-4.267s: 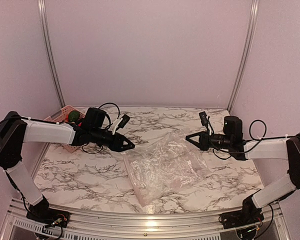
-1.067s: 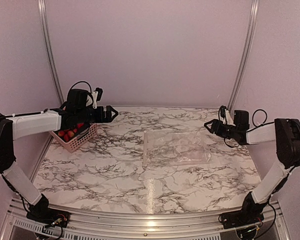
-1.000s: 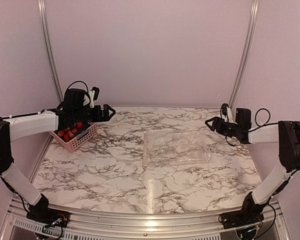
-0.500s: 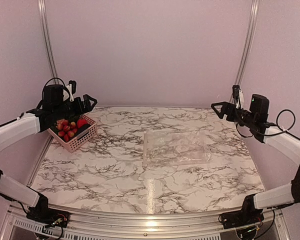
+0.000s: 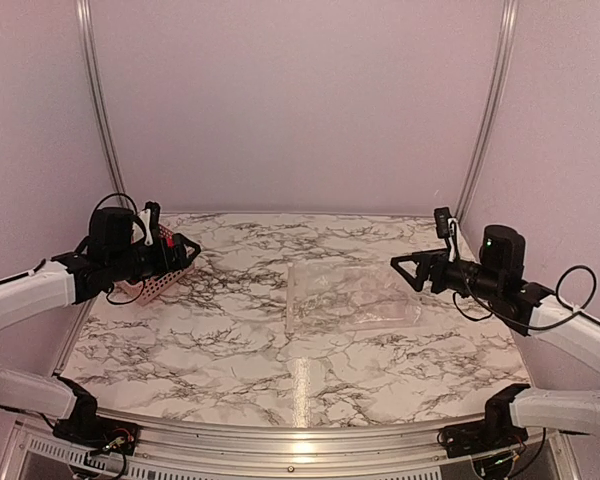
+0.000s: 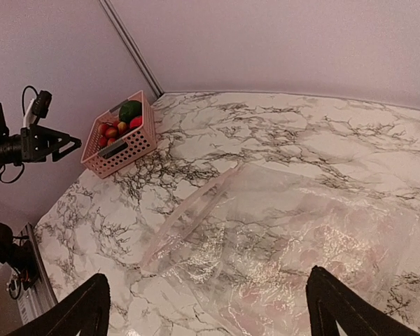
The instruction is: Open the zip-top bag and remove the fake food
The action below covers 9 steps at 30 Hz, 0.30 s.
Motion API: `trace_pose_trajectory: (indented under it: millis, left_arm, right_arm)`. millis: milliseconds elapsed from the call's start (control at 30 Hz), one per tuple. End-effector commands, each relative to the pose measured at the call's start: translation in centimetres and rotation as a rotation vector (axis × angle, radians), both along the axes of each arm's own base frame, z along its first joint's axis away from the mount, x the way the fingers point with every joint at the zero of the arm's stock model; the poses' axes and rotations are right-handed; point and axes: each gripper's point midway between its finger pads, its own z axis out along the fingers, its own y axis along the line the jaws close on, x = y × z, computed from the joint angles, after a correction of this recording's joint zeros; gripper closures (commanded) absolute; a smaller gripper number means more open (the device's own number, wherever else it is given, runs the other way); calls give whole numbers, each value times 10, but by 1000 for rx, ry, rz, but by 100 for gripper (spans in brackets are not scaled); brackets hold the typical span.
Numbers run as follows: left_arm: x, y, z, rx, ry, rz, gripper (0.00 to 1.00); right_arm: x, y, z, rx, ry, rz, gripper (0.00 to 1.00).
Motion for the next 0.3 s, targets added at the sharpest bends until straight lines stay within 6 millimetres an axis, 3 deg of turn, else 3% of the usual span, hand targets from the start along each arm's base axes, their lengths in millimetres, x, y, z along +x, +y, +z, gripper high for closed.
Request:
trace_pose_trajectory:
  millis: [0, 167, 267]
  left_arm:
    - [-13, -12, -17, 45, 14, -14, 1]
    - [-22, -19, -22, 28, 7, -14, 1]
    - [-20, -10, -14, 46, -15, 36, 1]
  right_arm:
    - [-9, 3, -13, 11, 10, -22, 6]
    - [-11, 10, -21, 17, 4, 10, 6]
    - [-7, 15, -15, 17, -10, 37, 6]
